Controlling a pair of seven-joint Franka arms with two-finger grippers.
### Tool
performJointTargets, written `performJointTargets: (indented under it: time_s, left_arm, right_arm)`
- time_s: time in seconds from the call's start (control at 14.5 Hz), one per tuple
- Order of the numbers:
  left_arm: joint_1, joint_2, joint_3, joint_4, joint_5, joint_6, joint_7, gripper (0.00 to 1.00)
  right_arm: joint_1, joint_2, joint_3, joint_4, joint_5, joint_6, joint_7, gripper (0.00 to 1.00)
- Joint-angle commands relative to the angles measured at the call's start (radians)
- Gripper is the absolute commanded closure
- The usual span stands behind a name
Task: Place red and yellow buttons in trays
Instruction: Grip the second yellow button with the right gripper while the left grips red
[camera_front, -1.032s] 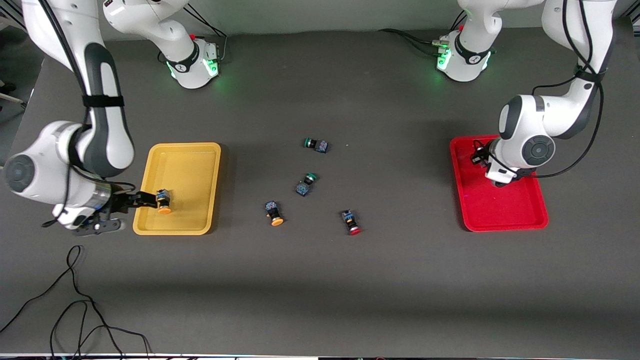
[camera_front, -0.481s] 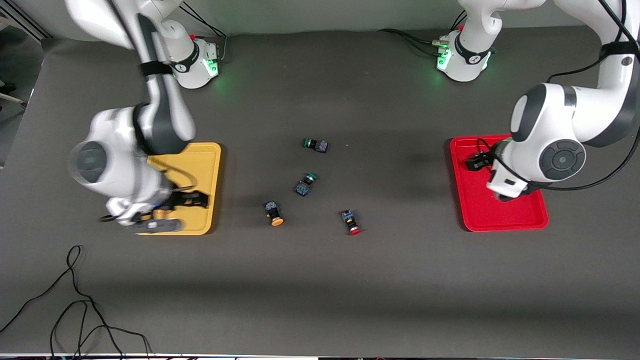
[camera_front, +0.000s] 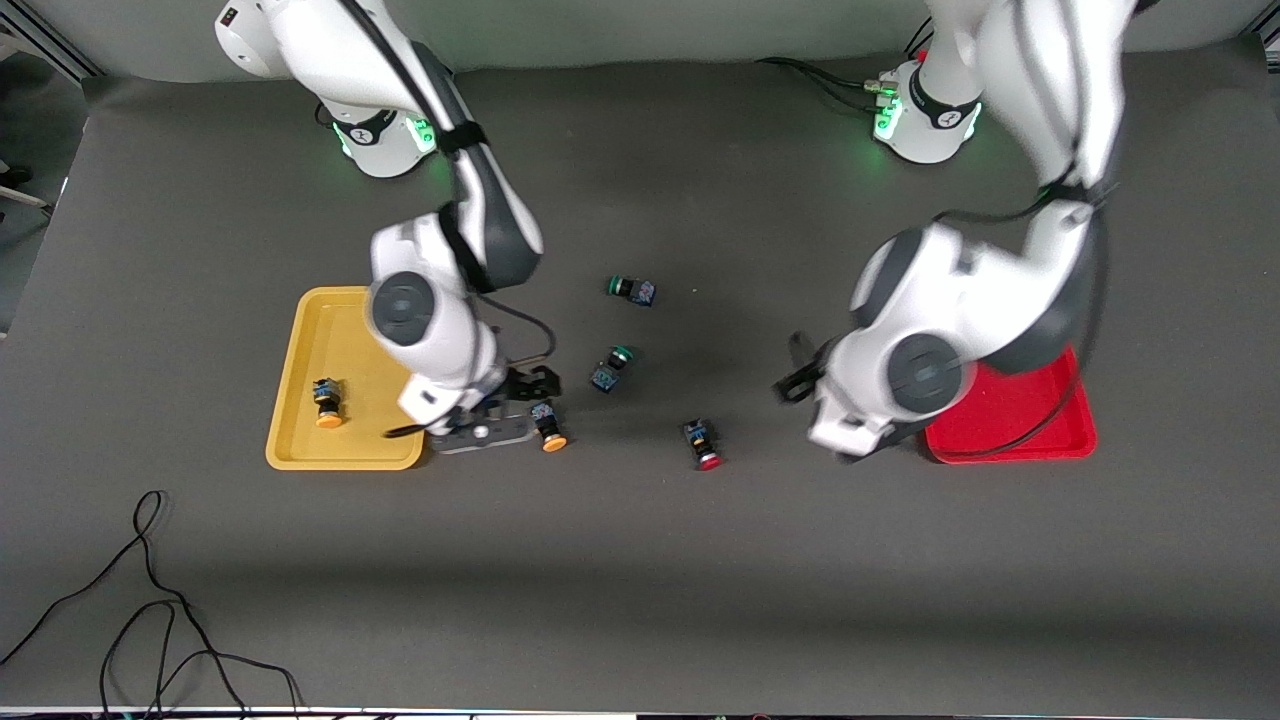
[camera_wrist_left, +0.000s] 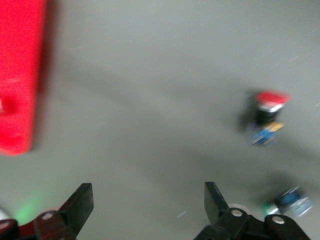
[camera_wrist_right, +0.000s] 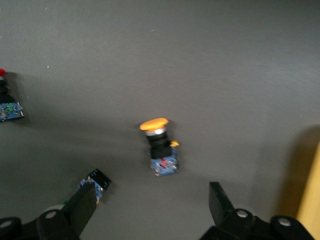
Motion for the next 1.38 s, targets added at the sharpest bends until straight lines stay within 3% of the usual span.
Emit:
performJointTargets:
  time_s: [0.0,0.28,0.62,0.69,0.76,0.89,1.03,1.1,1.31]
  left_arm:
    - [-0.042,0.170,0.013,0.109,-0.016,0.190,-0.128,0.01]
    - [-0.100,0.273,0.013,0.107,-0.016,0.424,-0.239,0.01]
    - [-0.128,0.316,0.008,0.106,-0.018,0.473,-0.270,0.02]
    - [-0.137,0.316,0.008,0.103,-0.016,0.473,-0.270,0.07]
    - [-0.136,0.316,0.008,0.100,-0.015,0.473,-0.265,0.25]
    - [-0.136,0.307,0.008,0.100,-0.004,0.462,-0.253,1.00]
    - [-0.134,0.307,0.008,0.100,-0.005,0.458,-0.255,1.00]
    - [-0.131,0.303,0.008,0.101,-0.004,0.450,-0.252,1.00]
    - [-0.087,0.252,0.007,0.106,-0.005,0.330,-0.168,1.00]
  right_arm:
    - [0.018,0.053,-0.008,-0.004,0.021,0.054,-0.031,0.00]
    - [0.047,0.077,0.007,-0.130,0.031,0.275,-0.122,0.00]
    - [0.046,0.134,0.045,-0.160,0.034,0.392,-0.131,0.00]
    - [0.044,0.136,0.053,-0.160,0.034,0.392,-0.131,0.00]
    - [0.040,0.136,0.055,-0.160,0.034,0.392,-0.131,0.01]
    - [0.036,0.136,0.055,-0.160,0.034,0.386,-0.131,0.42]
    - [0.035,0.134,0.055,-0.159,0.034,0.381,-0.130,0.74]
    - [0.035,0.134,0.055,-0.159,0.034,0.378,-0.131,0.84]
    - [0.029,0.107,0.050,-0.156,0.037,0.320,-0.127,0.91]
